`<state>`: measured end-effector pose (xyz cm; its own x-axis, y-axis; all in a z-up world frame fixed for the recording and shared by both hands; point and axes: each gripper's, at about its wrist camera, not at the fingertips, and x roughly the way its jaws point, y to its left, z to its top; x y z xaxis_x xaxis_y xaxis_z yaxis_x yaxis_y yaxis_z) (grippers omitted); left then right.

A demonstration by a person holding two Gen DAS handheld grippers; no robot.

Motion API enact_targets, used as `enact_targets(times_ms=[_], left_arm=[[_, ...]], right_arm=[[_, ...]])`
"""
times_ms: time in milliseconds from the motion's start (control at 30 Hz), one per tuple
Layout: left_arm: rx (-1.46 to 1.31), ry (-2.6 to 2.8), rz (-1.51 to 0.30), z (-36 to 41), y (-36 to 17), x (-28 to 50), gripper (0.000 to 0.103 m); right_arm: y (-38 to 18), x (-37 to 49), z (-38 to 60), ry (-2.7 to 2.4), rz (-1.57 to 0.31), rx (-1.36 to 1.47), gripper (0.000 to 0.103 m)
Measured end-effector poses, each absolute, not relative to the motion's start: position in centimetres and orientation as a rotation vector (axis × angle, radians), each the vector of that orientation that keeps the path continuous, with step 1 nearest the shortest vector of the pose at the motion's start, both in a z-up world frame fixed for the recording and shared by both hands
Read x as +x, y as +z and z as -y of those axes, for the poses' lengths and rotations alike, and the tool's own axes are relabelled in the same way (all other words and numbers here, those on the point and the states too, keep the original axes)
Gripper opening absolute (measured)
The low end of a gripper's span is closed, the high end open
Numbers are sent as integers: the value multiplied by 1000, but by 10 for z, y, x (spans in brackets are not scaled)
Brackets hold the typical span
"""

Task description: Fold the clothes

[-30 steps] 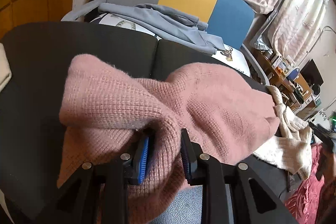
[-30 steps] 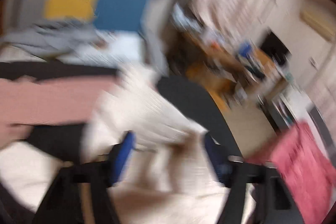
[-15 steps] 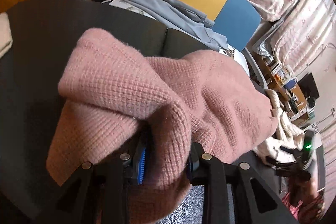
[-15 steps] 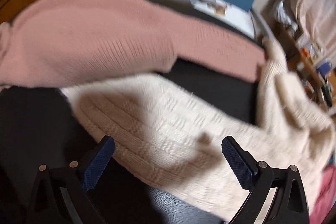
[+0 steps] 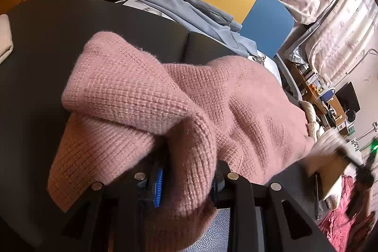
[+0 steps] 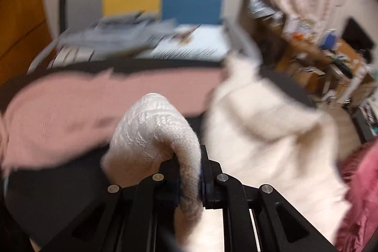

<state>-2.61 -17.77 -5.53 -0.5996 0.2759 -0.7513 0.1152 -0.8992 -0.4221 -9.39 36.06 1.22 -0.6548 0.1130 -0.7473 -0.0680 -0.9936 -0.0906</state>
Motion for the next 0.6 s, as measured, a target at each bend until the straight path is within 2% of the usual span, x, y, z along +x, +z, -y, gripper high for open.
enact_targets(times_ms=[167,300,400,500,600], left_arm=[[-1362,2654,658,177,-55,-26,30],[-1367,2655,654,178,-55,-26,30],[-1374,2655,644,177,-54,-26,30],[-1377,2655,635,177,-54,-26,30],[-1387,2646,619,178,-54,-28,30]], right_arm=[[96,-93,-414,2629,120,-957,13],[110,-114,-457,2468,145,-899,13],[72,-138,-479,2415,57,-1036,15],[19,-147,-478,2324,62,-1200,27],[-10,-139,-465,2261,105,-1266,28]])
